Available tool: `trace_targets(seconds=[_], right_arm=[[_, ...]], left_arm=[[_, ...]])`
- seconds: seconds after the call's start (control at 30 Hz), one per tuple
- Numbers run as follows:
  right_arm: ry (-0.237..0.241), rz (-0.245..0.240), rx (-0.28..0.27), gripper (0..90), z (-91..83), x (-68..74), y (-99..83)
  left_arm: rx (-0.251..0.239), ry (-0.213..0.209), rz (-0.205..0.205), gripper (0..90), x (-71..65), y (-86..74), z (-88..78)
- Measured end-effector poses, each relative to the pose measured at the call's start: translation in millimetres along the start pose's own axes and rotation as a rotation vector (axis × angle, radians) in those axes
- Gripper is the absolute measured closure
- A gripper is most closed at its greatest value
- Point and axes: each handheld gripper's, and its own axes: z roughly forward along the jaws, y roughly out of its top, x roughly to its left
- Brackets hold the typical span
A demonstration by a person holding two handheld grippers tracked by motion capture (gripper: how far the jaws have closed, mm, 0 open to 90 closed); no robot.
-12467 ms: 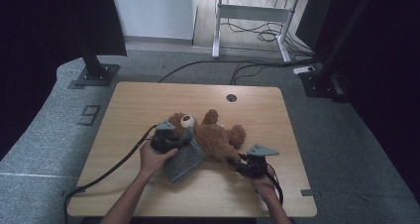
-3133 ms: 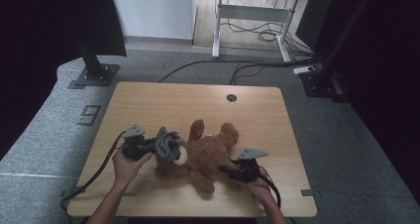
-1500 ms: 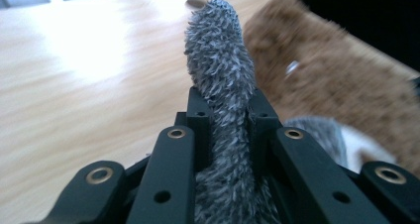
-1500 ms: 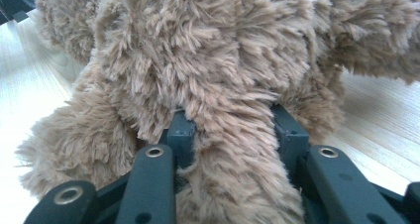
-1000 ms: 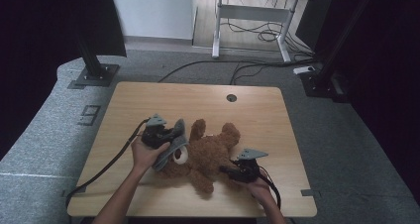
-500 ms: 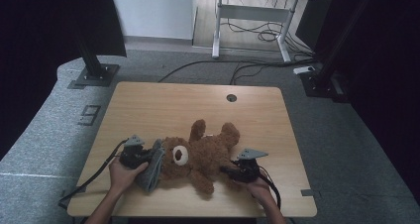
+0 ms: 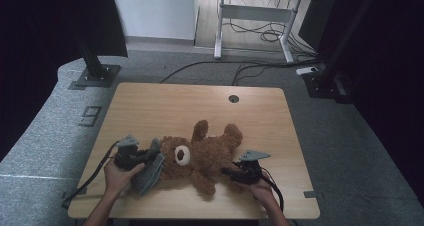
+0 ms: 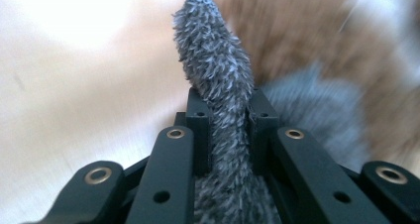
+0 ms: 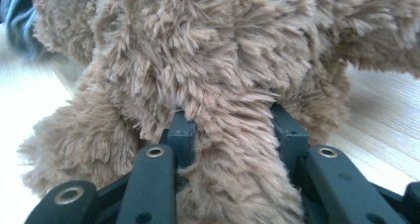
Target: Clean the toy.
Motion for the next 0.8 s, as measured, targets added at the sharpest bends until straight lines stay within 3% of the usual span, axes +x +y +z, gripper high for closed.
trace_targets(seconds=[0.1, 0.2, 0.27, 0.4, 0.5, 0.6, 0.7, 0.8], right_arm=[[0.002, -0.008, -0.002, 62.0, 0.7, 1.0, 0.0], [0.006, -0.014, -0.002, 61.8, 1.8, 1.8, 0.2], [0.008, -0.02, -0.005, 61.6, 2.5, 2.2, 0.1], [0.009, -0.024, -0.006, 61.5, 2.6, 2.3, 0.1], [0.009, -0.024, -0.007, 61.0, 2.8, 1.9, 0.1], [0.008, -0.027, -0.011, 58.6, 3.6, 2.4, -0.1], [0.004, -0.018, -0.023, 50.9, 4.6, 2.6, -0.1], [-0.001, -0.012, -0.021, 35.0, 2.5, 2.7, 0.8]], left_arm=[[-0.042, -0.014, 0.025, 76.6, -8.5, 25.2, -1.8], [-0.046, -0.017, 0.043, 76.5, -17.7, 51.9, 11.5], [-0.035, -0.038, 0.037, 76.5, -21.8, 67.4, 26.0], [0.03, -0.054, 0.076, 76.2, -36.5, 89.3, 57.1], [0.09, -0.062, 0.085, 75.8, -41.5, 92.5, 74.3], [0.144, -0.07, 0.045, 75.1, -36.1, 87.3, 85.5], [0.155, -0.072, 0.045, 75.3, -35.4, 79.3, 86.1], [0.133, -0.076, 0.065, 75.4, -39.4, 71.0, 79.7]])
